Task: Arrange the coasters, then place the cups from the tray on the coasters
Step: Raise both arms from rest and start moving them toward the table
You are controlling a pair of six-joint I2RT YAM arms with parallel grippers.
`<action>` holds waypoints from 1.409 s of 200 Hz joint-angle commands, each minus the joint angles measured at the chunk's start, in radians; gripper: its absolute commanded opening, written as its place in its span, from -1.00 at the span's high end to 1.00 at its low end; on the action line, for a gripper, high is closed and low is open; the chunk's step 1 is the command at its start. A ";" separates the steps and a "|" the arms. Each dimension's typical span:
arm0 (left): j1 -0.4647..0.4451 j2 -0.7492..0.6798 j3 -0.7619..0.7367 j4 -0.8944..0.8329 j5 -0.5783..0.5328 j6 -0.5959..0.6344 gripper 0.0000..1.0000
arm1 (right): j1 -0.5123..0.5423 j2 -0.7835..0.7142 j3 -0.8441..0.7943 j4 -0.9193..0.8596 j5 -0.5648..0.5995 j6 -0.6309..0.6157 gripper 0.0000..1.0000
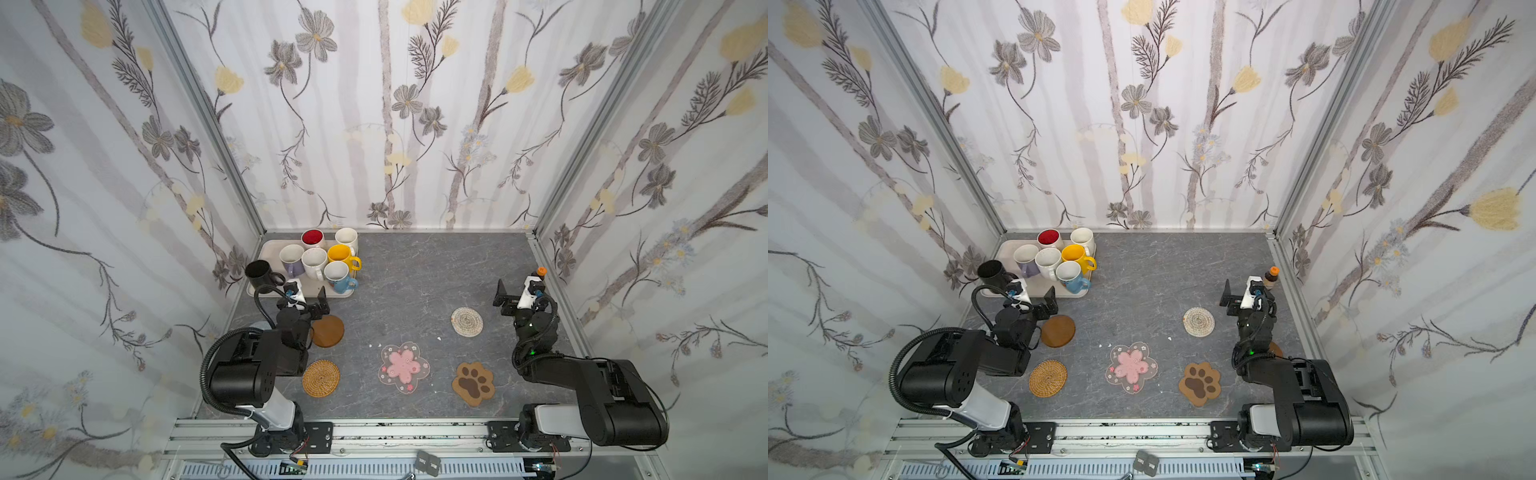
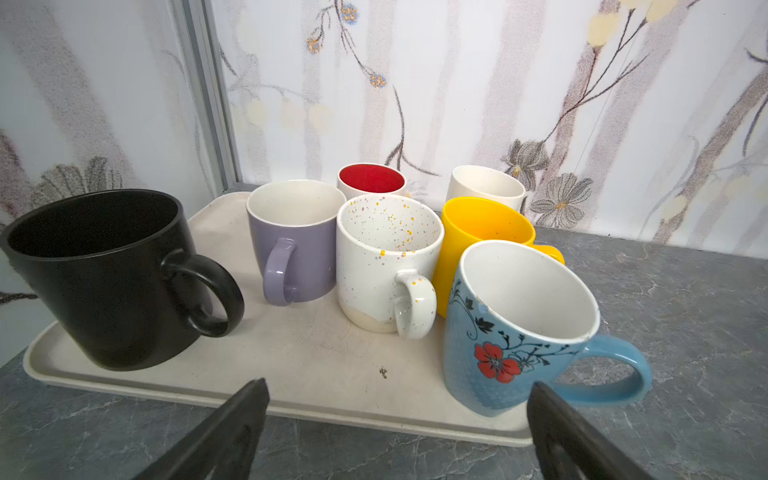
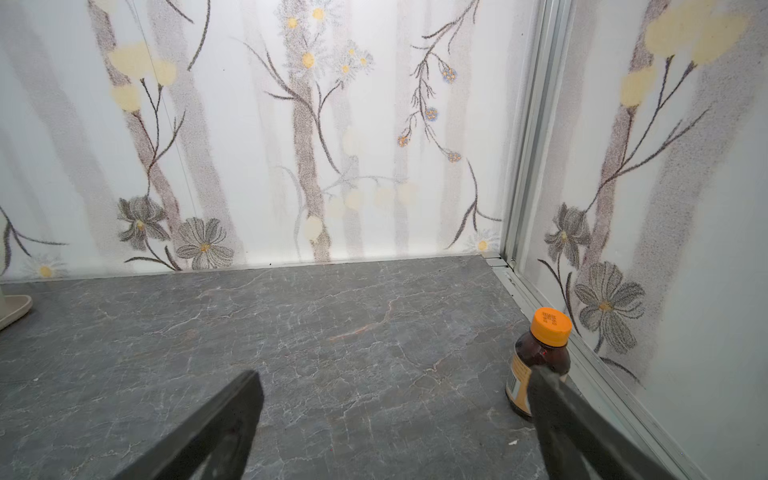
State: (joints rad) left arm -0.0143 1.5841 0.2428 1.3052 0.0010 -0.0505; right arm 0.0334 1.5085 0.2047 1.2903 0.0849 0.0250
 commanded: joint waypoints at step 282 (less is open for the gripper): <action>-0.013 -0.268 0.026 -0.213 -0.116 -0.013 -1.00 | 0.083 -0.299 0.074 -0.379 0.173 0.007 -0.99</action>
State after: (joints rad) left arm -0.0242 1.4128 0.2459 1.2060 -0.0765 -0.0628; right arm 0.1024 1.3167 0.2047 1.1694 0.1696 0.0097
